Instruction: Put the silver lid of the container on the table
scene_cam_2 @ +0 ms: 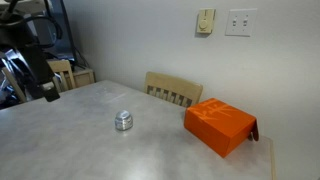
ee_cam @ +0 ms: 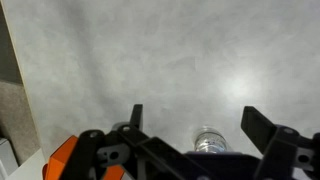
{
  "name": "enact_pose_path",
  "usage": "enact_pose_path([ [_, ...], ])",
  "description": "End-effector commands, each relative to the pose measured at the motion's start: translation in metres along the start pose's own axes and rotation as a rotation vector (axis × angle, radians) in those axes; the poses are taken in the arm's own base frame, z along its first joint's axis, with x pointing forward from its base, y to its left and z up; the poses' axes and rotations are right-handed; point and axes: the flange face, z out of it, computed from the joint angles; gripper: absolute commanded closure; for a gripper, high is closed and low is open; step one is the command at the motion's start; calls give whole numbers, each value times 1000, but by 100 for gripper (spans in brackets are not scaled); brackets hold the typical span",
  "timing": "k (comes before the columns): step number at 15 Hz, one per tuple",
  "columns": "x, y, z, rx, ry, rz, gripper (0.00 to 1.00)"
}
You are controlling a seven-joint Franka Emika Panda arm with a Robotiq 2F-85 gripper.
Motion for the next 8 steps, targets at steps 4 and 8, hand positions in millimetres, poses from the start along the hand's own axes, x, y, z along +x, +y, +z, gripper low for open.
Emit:
enact_pose_path([
  [4,17,0,0,-5,37,-16,0],
  [8,54,2,5,-1,62,-46,0],
])
